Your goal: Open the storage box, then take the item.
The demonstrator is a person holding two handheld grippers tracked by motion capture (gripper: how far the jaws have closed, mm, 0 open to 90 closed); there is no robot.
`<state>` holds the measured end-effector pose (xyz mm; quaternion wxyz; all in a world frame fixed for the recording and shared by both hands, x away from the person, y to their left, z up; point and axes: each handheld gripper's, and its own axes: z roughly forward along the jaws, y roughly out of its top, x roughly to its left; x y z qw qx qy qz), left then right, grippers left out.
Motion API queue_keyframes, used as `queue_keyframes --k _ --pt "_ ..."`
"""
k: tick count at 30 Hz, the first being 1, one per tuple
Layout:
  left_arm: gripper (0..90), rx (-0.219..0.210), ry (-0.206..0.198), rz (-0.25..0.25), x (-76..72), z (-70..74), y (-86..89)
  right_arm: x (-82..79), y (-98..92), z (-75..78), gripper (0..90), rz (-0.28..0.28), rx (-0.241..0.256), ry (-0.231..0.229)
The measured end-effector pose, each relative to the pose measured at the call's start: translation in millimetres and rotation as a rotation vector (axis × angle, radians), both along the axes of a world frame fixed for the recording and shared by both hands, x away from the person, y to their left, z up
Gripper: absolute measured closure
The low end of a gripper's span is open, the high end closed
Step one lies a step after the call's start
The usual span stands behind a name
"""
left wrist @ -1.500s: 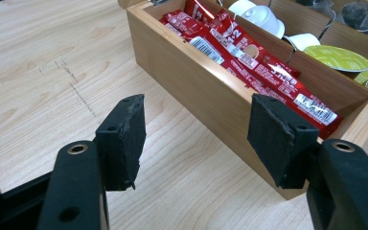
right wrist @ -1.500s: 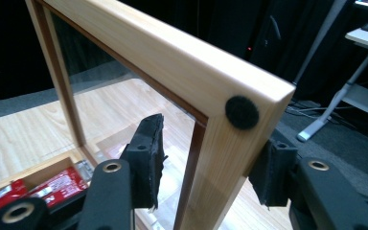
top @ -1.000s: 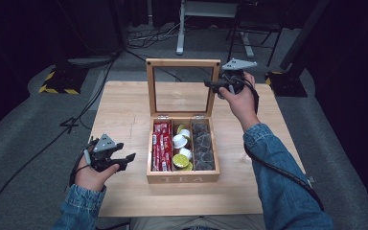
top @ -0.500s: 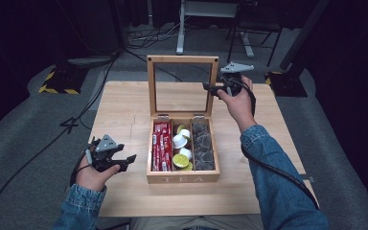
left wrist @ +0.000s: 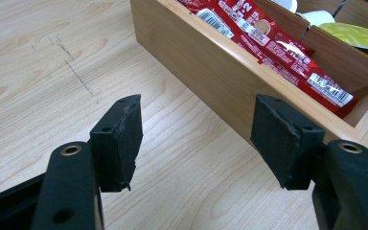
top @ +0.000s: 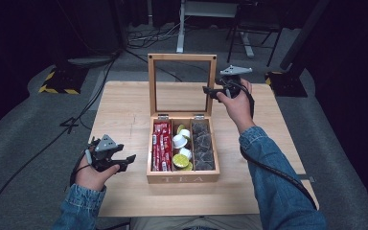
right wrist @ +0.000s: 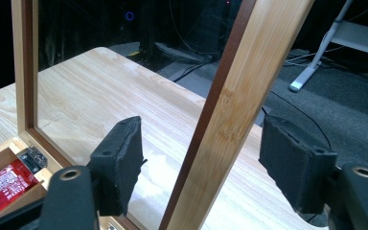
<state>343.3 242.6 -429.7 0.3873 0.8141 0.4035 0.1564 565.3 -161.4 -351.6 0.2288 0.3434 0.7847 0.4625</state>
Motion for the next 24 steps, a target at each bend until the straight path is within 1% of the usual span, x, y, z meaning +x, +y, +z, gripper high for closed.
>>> queue_keyframes --k 7,11,14,15,16,17,20,21,22,23,24 --pt "35.8 0.000 0.003 -0.001 0.2 -0.1 0.2 -2.1 -1.4 4.9 25.7 -0.009 -0.002 -0.007" --pt "35.6 0.002 0.003 -0.005 0.3 -0.3 1.1 -5.7 -6.4 10.2 22.8 -0.006 0.015 0.003" --pt "35.4 0.000 0.005 -0.003 0.0 -0.6 1.7 -9.5 -7.8 13.9 22.5 0.005 0.025 0.008" --pt "35.4 -0.005 0.006 0.001 -0.2 -1.0 1.7 -14.1 -9.3 17.7 22.5 0.020 0.032 0.009" --pt "35.4 0.000 0.005 0.001 -0.2 -0.8 2.2 -14.1 -9.3 17.7 22.5 0.020 0.032 0.009" --pt "35.4 0.002 0.002 0.002 0.0 -0.8 2.4 -20.5 -10.6 21.3 22.9 0.044 0.041 0.013" --pt "35.4 0.004 0.007 -0.003 0.9 -1.3 1.0 -32.5 -11.0 25.4 24.8 0.076 0.043 0.003" --pt "35.4 0.004 0.007 -0.003 0.9 -1.3 1.0 -32.5 -11.0 25.4 24.8 0.076 0.043 0.003" --pt "35.4 0.006 0.004 -0.003 0.8 -1.9 0.6 -37.3 -11.1 26.6 25.4 0.092 0.040 0.001" --pt "35.2 0.005 0.014 -0.005 0.5 -3.0 1.0 -48.0 -12.4 28.4 26.0 0.116 0.035 0.001" --pt "35.2 0.010 0.012 -0.007 0.8 -3.3 1.6 -52.1 -13.4 28.5 26.4 0.128 0.041 0.005"
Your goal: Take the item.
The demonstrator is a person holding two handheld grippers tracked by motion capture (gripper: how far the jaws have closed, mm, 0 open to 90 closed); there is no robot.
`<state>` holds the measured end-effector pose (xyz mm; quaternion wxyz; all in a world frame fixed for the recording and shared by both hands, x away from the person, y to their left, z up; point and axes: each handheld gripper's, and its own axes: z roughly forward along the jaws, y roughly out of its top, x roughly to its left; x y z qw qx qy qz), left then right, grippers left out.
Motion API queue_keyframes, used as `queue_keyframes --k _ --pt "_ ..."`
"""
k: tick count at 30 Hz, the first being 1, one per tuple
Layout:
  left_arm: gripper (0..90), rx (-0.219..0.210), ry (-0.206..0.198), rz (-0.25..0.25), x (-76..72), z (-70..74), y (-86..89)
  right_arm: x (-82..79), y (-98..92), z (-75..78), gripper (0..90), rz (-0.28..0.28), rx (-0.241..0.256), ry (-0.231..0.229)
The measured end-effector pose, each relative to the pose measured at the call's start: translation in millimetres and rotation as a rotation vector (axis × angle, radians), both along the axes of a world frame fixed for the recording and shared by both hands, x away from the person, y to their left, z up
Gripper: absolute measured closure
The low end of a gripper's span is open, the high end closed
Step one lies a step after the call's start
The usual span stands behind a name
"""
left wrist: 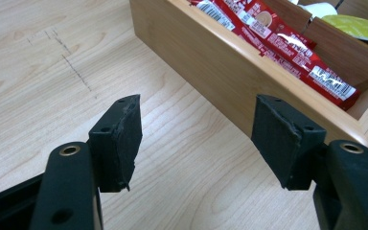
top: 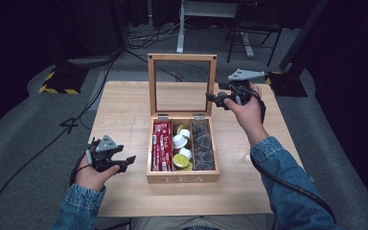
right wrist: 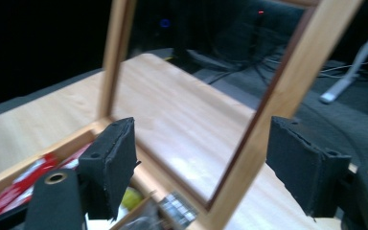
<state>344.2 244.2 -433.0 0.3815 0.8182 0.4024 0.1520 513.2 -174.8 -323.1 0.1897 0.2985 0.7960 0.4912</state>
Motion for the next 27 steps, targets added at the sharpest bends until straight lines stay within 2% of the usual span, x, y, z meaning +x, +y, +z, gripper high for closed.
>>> queue_keyframes --k 3,5,7,8,11,12,16,18,27 --pt "34.2 0.003 0.016 0.003 0.4 -2.1 0.5 -7.7 -2.1 -0.7 28.1 0.019 0.014 0.017" --pt "32.9 0.041 0.037 0.013 0.4 -7.4 0.1 -17.7 -3.0 -3.6 31.0 0.043 0.034 0.058" --pt "32.1 0.043 0.042 0.011 0.5 -9.4 0.2 -22.9 -2.1 -6.3 33.0 0.064 0.038 0.080" --pt "31.8 0.039 0.066 0.019 0.4 -14.3 0.8 -25.7 -1.2 -8.2 34.3 0.074 0.031 0.090" --pt "31.4 0.038 0.084 0.031 0.0 -19.6 2.9 -33.3 2.7 -15.3 36.2 0.099 0.002 0.113" --pt "31.2 0.053 0.090 0.036 -0.1 -21.6 3.7 -34.4 3.7 -17.2 36.9 0.105 -0.009 0.115" --pt "30.9 0.032 0.118 0.048 0.4 -29.7 5.6 -35.6 8.4 -32.8 39.4 0.111 -0.089 0.141" --pt "30.9 0.041 0.131 0.054 0.8 -33.8 5.8 -35.4 10.7 -40.6 40.6 0.117 -0.116 0.163" --pt "31.3 0.067 0.171 0.050 3.2 -47.3 3.1 -43.3 21.0 -63.8 39.7 0.165 -0.192 0.212"
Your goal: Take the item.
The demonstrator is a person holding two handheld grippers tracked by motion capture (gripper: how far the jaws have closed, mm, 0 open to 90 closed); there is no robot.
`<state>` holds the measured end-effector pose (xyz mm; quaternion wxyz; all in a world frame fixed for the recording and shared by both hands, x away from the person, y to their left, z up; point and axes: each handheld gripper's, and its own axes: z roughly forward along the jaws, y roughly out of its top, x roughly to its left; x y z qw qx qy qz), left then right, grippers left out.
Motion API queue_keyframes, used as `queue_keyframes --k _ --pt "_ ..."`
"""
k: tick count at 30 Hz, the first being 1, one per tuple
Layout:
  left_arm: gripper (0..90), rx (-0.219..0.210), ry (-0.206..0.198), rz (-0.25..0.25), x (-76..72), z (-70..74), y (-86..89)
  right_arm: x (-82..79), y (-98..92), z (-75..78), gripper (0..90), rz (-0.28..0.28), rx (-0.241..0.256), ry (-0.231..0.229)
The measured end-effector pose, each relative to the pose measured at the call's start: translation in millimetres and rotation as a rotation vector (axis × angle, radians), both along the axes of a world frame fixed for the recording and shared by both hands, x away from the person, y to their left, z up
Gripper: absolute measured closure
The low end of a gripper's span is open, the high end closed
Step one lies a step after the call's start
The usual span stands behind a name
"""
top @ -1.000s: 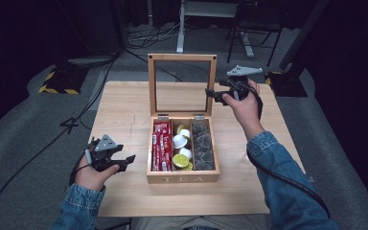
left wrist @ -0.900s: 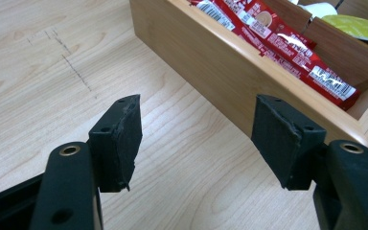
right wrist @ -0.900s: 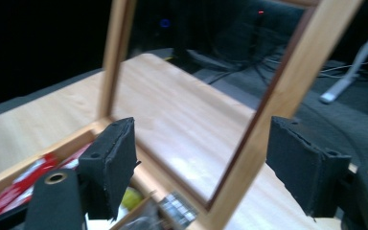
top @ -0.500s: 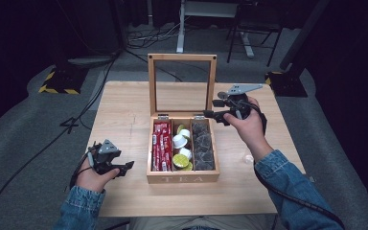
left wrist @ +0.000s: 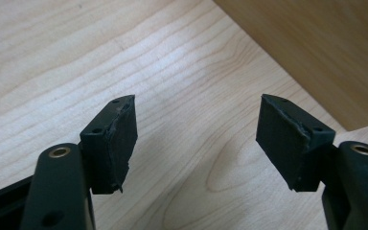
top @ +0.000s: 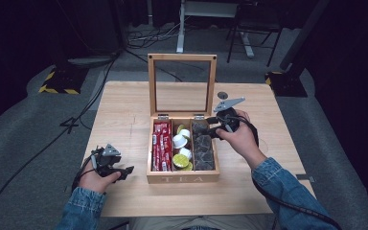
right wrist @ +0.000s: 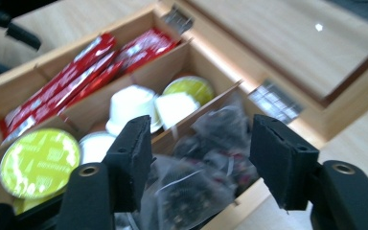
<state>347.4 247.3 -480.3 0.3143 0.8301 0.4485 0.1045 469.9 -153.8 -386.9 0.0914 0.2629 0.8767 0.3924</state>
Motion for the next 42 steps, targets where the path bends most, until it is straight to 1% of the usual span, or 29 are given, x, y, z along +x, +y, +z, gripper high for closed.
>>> queue_keyframes --k 1,3,5,6,7,8,9,10,11,12,13,14,15,17,19,21,23,25,27,30,31,32,33,34,35,38,39,40,42 --pt "31.7 -0.007 -0.003 -0.002 1.3 -3.9 -0.3 -2.7 3.0 -5.0 36.8 0.030 -0.012 0.024" --pt "31.8 -0.011 -0.002 0.006 2.6 -7.6 -0.6 -5.4 5.0 -9.4 36.8 0.043 -0.023 0.025" --pt "31.8 0.008 -0.006 0.001 4.2 -9.6 -0.3 -6.7 6.2 -12.8 39.8 0.047 -0.039 0.027" --pt "31.7 0.012 -0.012 0.002 4.6 -10.5 -0.6 -7.2 6.6 -14.4 40.9 0.047 -0.053 0.026" --pt "31.4 0.012 -0.012 0.002 4.6 -10.5 -0.6 -7.2 6.6 -14.4 40.9 0.047 -0.053 0.026" --pt "31.4 0.010 -0.019 0.000 5.2 -11.2 -0.5 -8.0 7.1 -16.3 42.8 0.045 -0.068 0.026" --pt "31.0 0.003 -0.027 0.001 5.9 -12.2 -0.4 -9.4 7.9 -19.0 48.5 0.050 -0.091 0.027" --pt "30.9 0.003 -0.027 0.001 5.9 -12.2 -0.4 -10.1 8.4 -20.0 48.6 0.050 -0.097 0.028" --pt "30.9 0.003 -0.033 0.000 6.3 -12.8 -0.2 -10.8 9.0 -21.6 49.2 0.048 -0.110 0.019" --pt "30.9 0.005 -0.037 -0.003 6.6 -13.0 0.1 -10.8 9.0 -21.6 49.2 0.048 -0.110 0.019" --pt "30.6 0.012 -0.045 -0.008 7.2 -13.3 0.0 -11.5 9.9 -23.5 51.0 0.046 -0.135 0.008" --pt "30.4 0.012 -0.045 -0.008 7.2 -13.3 0.0 -11.5 9.9 -23.5 51.0 0.046 -0.135 0.008" --pt "30.4 0.014 -0.054 -0.008 7.3 -14.1 -0.6 -11.8 10.6 -24.9 52.0 0.047 -0.145 0.005" --pt "29.7 0.014 -0.055 -0.008 7.0 -14.5 -0.9 -11.1 11.7 -27.7 54.2 0.044 -0.168 -0.003" --pt "29.6 0.017 -0.059 -0.014 7.0 -14.8 -0.9 -9.8 12.2 -29.9 55.0 0.034 -0.184 -0.004" --pt "29.2 0.024 -0.064 -0.015 6.8 -15.0 -1.3 -7.6 12.8 -34.2 55.7 0.038 -0.197 0.002" --pt "28.7 0.030 -0.066 -0.021 6.8 -15.0 -1.3 -7.0 14.4 -37.5 54.4 0.039 -0.199 0.009" --pt "28.4 0.038 -0.079 -0.027 7.0 -15.7 -1.6 -7.0 15.7 -38.6 52.8 0.041 -0.203 0.007" --pt "27.7 0.034 -0.079 -0.027 6.7 -16.3 -2.4 -6.9 17.8 -40.7 52.6 0.047 -0.211 0.006" --pt "27.4 0.040 -0.087 -0.030 6.8 -16.6 -2.4 -7.3 20.1 -42.5 53.4 0.048 -0.225 0.006" --pt "27.1 0.041 -0.088 -0.032 6.8 -16.8 -2.4 -7.8 21.4 -42.6 57.6 0.044 -0.239 0.004" --pt "27.0 0.041 -0.088 -0.032 6.8 -16.8 -2.4 -8.1 21.5 -42.3 61.9 0.042 -0.243 0.007" --pt "27.0 0.040 -0.088 -0.032 6.8 -16.8 -2.4 -8.1 21.5 -42.3 61.9 0.042 -0.243 0.007" --pt "27.0 0.041 -0.088 -0.032 6.8 -16.8 -2.2 -8.6 20.9 -42.2 67.3 0.037 -0.248 0.004" --pt "27.0 0.040 -0.090 -0.032 6.9 -17.0 -2.2 -8.6 20.3 -42.1 67.9 0.037 -0.246 0.006" --pt "27.0 0.038 -0.093 -0.031 7.1 -17.3 -2.1 -9.5 19.0 -40.0 71.4 0.031 -0.233 0.003" --pt "27.0 0.038 -0.095 -0.031 7.2 -17.3 -2.0 -9.7 18.3 -38.7 73.8 0.031 -0.223 0.000" --pt "27.0 0.039 -0.095 -0.031 7.3 -17.4 -2.0 -10.1 17.8 -37.7 78.6 0.031 -0.212 -0.002" --pt "27.0 0.038 -0.094 -0.031 7.4 -17.3 -1.9 -10.5 16.8 -35.8 79.2 0.034 -0.203 -0.007"
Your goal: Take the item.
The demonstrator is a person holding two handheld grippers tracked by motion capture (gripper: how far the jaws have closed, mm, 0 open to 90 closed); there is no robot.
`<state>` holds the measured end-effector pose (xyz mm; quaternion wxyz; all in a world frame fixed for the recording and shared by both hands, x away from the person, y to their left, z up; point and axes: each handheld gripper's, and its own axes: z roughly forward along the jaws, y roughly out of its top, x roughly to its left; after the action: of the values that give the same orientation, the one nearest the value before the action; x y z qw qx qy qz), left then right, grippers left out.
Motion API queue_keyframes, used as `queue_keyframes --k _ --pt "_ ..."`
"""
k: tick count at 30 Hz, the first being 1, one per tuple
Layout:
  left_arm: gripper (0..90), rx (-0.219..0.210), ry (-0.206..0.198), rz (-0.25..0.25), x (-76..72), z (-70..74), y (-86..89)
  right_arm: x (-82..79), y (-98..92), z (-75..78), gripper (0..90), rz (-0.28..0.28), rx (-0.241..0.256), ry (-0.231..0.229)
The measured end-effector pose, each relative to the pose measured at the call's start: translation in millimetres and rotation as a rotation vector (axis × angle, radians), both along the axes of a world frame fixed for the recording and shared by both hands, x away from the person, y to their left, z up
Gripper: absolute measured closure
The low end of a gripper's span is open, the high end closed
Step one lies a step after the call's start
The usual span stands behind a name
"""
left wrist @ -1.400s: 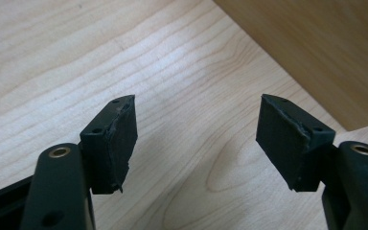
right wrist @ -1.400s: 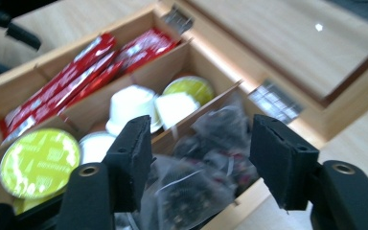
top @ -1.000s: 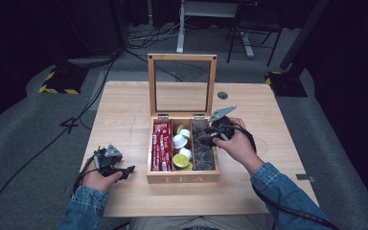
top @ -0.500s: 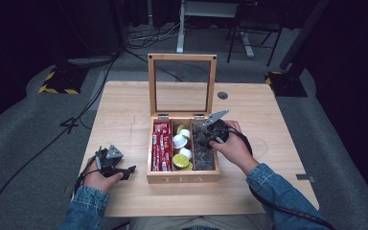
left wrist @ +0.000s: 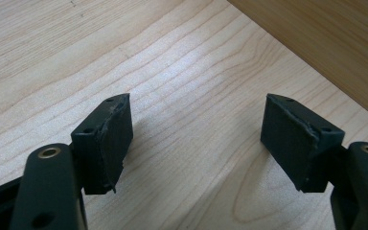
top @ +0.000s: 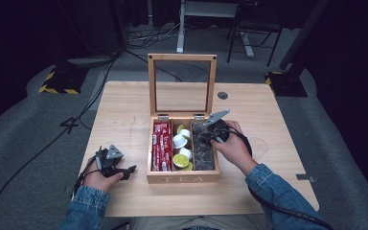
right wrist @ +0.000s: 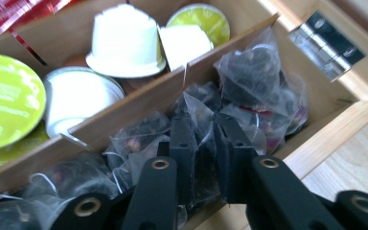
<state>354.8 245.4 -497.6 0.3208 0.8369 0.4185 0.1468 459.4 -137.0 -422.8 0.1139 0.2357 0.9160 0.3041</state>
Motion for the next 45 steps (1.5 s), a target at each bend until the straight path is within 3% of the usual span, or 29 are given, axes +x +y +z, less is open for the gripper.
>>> queue_keyframes --k 10,14,18,24,37,45 --pt "26.5 -0.015 -0.009 0.005 0.4 -1.7 -0.4 -1.3 -5.3 6.2 80.4 -0.011 0.054 0.002" --pt "25.8 -0.012 -0.017 -0.003 0.5 -2.3 0.3 -1.7 -10.3 12.9 80.5 -0.019 0.114 0.001" --pt "25.4 -0.038 -0.049 -0.001 0.3 -5.4 2.7 -3.0 -14.4 19.9 80.6 -0.016 0.177 0.007" --pt "25.2 -0.030 -0.045 -0.006 -0.2 -5.3 2.2 -7.0 -17.5 30.9 80.6 -0.002 0.233 0.003" --pt "23.1 -0.032 -0.044 -0.012 0.6 -5.6 1.9 -17.9 -28.3 49.5 80.6 0.003 0.269 -0.035" --pt "16.6 -0.025 -0.035 -0.021 2.2 -6.2 0.1 -29.7 -61.0 64.2 80.6 -0.039 0.287 -0.069"
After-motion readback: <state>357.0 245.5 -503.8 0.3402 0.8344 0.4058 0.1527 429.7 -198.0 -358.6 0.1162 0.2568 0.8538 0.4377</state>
